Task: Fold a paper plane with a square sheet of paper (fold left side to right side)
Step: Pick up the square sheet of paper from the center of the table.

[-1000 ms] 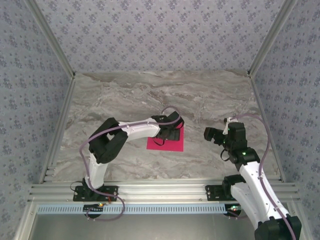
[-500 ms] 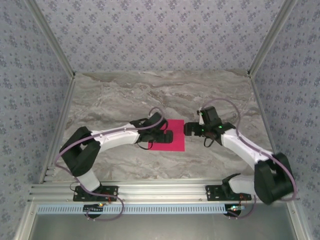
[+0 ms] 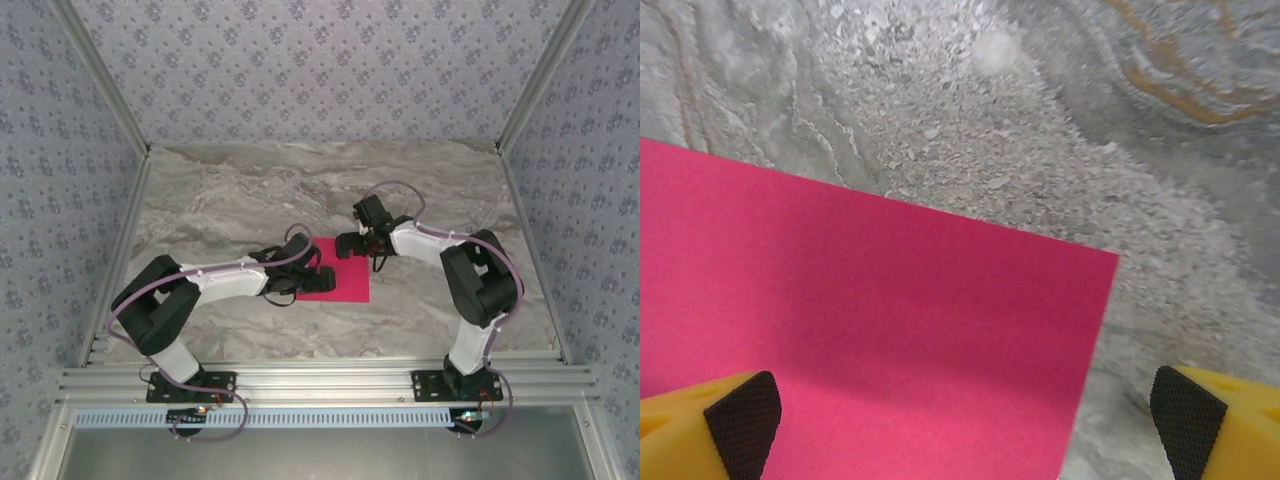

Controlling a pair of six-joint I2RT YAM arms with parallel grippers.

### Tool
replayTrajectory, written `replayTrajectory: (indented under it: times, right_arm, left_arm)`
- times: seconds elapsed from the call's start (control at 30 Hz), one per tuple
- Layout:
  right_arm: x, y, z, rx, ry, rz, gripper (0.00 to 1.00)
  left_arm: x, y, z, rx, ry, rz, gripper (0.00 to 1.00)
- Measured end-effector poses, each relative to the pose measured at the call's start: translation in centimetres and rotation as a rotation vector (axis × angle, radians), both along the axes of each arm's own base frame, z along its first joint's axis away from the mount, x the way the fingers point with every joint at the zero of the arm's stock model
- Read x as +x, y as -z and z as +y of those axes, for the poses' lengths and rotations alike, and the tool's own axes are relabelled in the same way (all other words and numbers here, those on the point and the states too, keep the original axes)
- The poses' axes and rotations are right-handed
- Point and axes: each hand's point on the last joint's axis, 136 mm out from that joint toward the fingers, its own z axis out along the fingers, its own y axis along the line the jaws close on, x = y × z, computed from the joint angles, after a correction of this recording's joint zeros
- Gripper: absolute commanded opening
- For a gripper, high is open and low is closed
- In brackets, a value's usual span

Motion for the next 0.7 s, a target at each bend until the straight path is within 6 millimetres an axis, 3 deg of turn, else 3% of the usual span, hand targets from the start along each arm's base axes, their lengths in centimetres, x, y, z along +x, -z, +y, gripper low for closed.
replayTrajectory:
  times: [0.47, 0.7]
  right_arm:
    - [-0.4, 0.4, 0.5, 0.005, 0.005, 0.003, 0.94]
    - [-2.6, 0.2, 2.7, 0.033, -0.06, 0.012, 0.91]
  left_arm:
    - [0.0, 0.3, 0.2, 0.007, -0.006, 0.004, 0.73]
    - [0.1, 0.4, 0.3, 0.012, -0.011, 0.0, 0.68]
